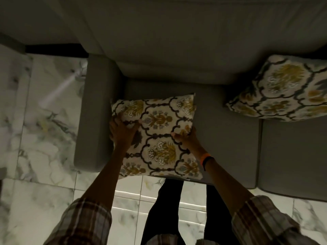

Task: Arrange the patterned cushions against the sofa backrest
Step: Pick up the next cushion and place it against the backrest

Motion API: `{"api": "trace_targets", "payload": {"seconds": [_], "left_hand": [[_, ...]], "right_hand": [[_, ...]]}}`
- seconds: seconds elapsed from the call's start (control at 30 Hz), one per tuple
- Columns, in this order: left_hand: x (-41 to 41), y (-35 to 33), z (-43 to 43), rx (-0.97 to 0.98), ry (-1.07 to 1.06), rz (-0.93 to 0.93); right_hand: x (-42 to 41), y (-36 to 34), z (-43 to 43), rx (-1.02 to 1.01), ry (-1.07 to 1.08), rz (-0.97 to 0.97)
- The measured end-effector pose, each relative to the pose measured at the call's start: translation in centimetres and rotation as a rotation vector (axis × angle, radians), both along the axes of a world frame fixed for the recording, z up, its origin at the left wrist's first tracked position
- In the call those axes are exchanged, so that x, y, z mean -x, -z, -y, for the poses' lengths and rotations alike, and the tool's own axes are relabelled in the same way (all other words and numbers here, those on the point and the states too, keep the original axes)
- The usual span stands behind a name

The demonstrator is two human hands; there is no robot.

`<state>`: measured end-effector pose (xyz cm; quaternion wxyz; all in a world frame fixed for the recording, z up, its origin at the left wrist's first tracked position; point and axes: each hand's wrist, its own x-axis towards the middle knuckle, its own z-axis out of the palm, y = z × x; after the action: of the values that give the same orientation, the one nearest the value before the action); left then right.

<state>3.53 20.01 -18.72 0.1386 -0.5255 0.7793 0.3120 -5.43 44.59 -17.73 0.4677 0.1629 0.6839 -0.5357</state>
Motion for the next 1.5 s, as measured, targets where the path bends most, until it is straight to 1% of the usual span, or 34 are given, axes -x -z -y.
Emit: {"api": "trace_targets", "payload": {"seconds": [0.07, 0.13, 0.17, 0.2, 0.23, 0.3, 0.43, 0.5, 0.57, 0.67, 0.73, 0.8, 0.87, 0.9, 0.93, 0.97, 1.0, 1.03, 1.07, 1.13, 1.2, 1.27, 1.3, 1.33, 1.4, 1.43, 1.47, 1.5], "left_hand": [[-1.1, 0.3, 1.7, -0.224, -0.261, -0.021], [-2.1, 0.8, 2.6, -0.398, -0.482, -0.113], [-2.5, 0.8, 2.9, -0.448, -0.537, -0.142], [-2.9, 1.0, 3.1, -0.477, -0.544, -0.16], [-3.0, 0.7, 3.1, -0.502, -0.511, -0.173], [-3.0, 0.4, 3.2, -0.496, -0.448, -0.258], [-2.2, -1.0, 1.9, -0.517, -0.445, -0.428], [-1.8, -1.9, 0.7, -0.551, -0.424, -0.493], [-1.2, -3.0, -1.0, -0.571, -0.401, -0.524], [0.2, -3.8, -4.1, -0.597, -0.302, -0.512], [1.5, -3.4, -6.4, -0.609, -0.189, -0.472], [3.4, -2.8, -8.1, -0.565, -0.073, -0.427], [5.7, -1.8, -9.8, -0.403, 0.097, -0.46], [7.6, -3.2, -11.3, -0.333, 0.232, -0.48], [9.2, -4.2, -12.6, -0.313, 0.351, -0.488], [11.0, -5.1, -14.6, -0.335, 0.465, -0.473], [12.6, -6.5, -17.0, -0.373, 0.577, -0.385], [14.0, -6.6, -19.4, -0.409, 0.665, -0.284], [15.2, -6.9, -22.0, -0.45, 0.719, -0.227], [16.9, -6.6, -27.3, -0.462, 0.684, -0.242], [17.9, -5.6, -33.4, -0.415, 0.607, -0.279], [18.6, -5.0, -39.5, -0.376, 0.577, -0.334], [18.9, -3.8, -42.7, -0.389, 0.57, -0.359], [19.1, -2.9, -45.9, -0.418, 0.542, -0.346], [19.5, 0.3, -51.7, -0.488, 0.566, -0.342], [19.7, 1.5, -53.6, -0.524, 0.543, -0.344], [20.1, 2.5, -55.8, -0.52, 0.522, -0.316], [20.5, 3.5, -57.7, -0.53, 0.488, -0.292]], "right_hand": [[-0.2, -0.3, 0.8, 0.001, -0.024, 0.014], [-0.1, -0.5, 1.0, 0.012, -0.024, 0.009], [-0.1, -0.7, 0.9, 0.005, -0.041, -0.003], [-0.1, -1.0, 0.8, 0.005, -0.05, -0.006], [0.0, -1.4, 0.5, 0.011, -0.077, -0.008], [0.3, -1.6, -0.3, 0.031, -0.117, -0.004], [1.1, -3.9, -1.7, 0.025, -0.079, -0.083], [1.7, -5.1, -3.0, 0.023, -0.055, -0.177], [2.7, -7.0, -4.5, -0.048, -0.021, -0.274], [4.9, -9.1, -7.4, -0.096, -0.007, -0.446], [6.8, -11.0, -9.5, -0.103, -0.077, -0.556], [8.5, -13.1, -11.2, -0.194, -0.201, -0.681], [10.2, -14.8, -13.6, -0.326, -0.377, -0.826], [10.8, -15.5, -15.0, -0.379, -0.456, -0.898], [11.3, -16.1, -16.2, -0.417, -0.546, -0.979], [11.8, -16.7, -17.9, -0.446, -0.62, -1.057], [12.4, -17.0, -19.7, -0.454, -0.673, -1.135], [13.0, -17.2, -21.9, -0.456, -0.708, -1.181], [13.9, -17.2, -24.2, -0.457, -0.724, -1.195], [15.7, -16.8, -29.0, -0.499, -0.715, -1.185], [17.6, -15.5, -34.7, -0.559, -0.675, -1.157], [19.2, -13.8, -40.0, -0.583, -0.641, -1.147], [19.8, -12.8, -43.1, -0.604, -0.607, -1.136], [20.1, -11.5, -46.2, -0.629, -0.565, -1.127], [19.9, -8.3, -52.5, -0.679, -0.506, -1.085], [19.3, -6.4, -54.8, -0.698, -0.476, -1.065], [18.8, -4.6, -57.5, -0.702, -0.395, -1.053], [18.6, -2.7, -60.3, -0.668, -0.262, -1.033]]}}
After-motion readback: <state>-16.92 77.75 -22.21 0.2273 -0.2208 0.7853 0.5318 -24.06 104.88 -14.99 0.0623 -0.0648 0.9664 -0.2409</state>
